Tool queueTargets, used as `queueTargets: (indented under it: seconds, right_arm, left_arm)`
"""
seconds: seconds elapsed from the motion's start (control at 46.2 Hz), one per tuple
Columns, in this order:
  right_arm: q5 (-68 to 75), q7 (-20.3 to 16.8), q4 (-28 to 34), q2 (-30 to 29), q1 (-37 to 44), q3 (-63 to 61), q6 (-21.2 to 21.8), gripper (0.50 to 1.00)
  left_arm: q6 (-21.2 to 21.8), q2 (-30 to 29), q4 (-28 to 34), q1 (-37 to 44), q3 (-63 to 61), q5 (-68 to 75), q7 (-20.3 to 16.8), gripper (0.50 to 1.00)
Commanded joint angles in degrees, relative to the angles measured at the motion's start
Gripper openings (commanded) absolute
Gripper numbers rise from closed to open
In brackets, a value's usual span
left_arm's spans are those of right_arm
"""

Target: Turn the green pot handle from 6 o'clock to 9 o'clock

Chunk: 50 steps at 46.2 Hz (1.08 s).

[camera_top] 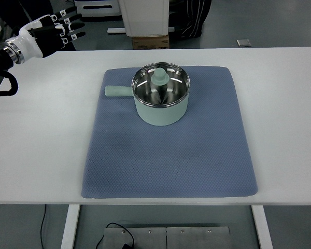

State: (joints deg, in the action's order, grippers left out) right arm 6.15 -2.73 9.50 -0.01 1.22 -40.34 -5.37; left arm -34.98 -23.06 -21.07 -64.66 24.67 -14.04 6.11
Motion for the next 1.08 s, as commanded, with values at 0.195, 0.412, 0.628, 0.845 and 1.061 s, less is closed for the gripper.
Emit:
queueTargets:
  seconds: [0.195, 0.412, 0.628, 0.845, 1.061]
  right_arm:
    - [0.0, 0.01, 0.0, 0.01, 0.01, 0.0, 0.01, 1.0]
    - [0.0, 0.01, 0.0, 0.01, 0.01, 0.0, 0.01, 1.0]
    - [0.0, 0.01, 0.0, 0.01, 0.01, 0.0, 0.01, 1.0]
    - [0.0, 0.01, 0.08, 0.01, 0.27, 0.0, 0.01, 1.0]
    - [0.0, -0.08, 0.35, 0.01, 0.45, 0.0, 0.01, 1.0]
  left_arm:
    - [-0.02, 1.88, -0.02, 8.76, 11.36, -0.03, -2.24, 1.0]
    - [-0.02, 2.58, 0.07, 11.48, 13.74, -2.13, -5.32, 1.0]
    - [-0.02, 3.98, 0.24, 13.24, 13.83, -3.28, -6.55, 1.0]
    - [-0.02, 6.8, 3.06, 13.86, 13.83, -3.28, -8.31, 1.0]
    - [-0.02, 6.8, 3.06, 14.03, 13.91, -3.37, -8.49, 1.0]
